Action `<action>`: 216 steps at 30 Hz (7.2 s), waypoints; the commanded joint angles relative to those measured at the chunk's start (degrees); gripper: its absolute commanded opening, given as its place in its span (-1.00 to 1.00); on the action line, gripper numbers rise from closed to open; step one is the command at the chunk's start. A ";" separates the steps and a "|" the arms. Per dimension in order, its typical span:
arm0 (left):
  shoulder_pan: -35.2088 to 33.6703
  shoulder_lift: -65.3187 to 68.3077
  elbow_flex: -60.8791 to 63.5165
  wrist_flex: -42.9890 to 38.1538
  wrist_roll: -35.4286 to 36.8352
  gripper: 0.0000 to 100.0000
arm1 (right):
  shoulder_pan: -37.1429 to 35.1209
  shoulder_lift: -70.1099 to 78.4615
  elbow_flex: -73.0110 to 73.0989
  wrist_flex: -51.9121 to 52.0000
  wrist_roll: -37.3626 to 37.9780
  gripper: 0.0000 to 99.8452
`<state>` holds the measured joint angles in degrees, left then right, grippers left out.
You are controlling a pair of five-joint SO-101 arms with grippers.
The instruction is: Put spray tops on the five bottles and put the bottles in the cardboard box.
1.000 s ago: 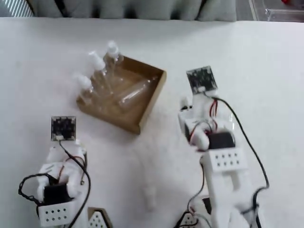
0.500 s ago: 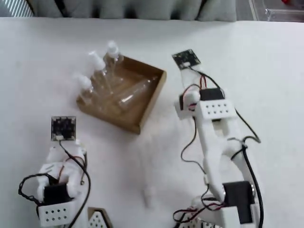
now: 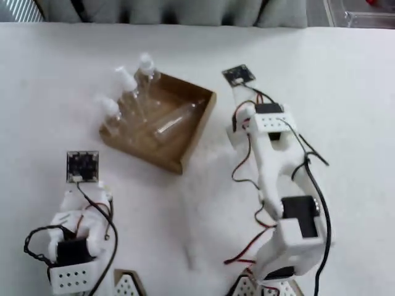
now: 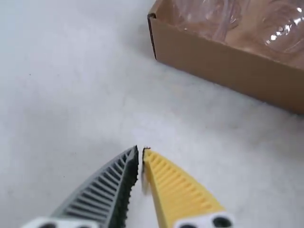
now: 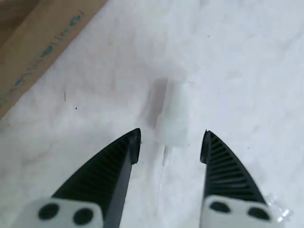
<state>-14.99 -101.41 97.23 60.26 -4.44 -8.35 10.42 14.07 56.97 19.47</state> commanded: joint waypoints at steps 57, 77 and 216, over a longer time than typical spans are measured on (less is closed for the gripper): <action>30.02 47.16 -55.47 1.14 -14.07 -0.84 | 5.49 13.14 -8.70 -2.95 0.62 -0.97; 29.49 91.91 -85.36 -6.24 -14.07 -0.53 | 5.58 13.23 -8.62 -3.65 0.62 -0.97; 33.19 115.21 -153.76 42.20 -1.41 -0.96 | 5.49 14.55 -9.67 -3.65 -0.70 -0.97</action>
<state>17.19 24.84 -61.01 102.46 -6.55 -4.13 24.40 5.36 54.33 19.56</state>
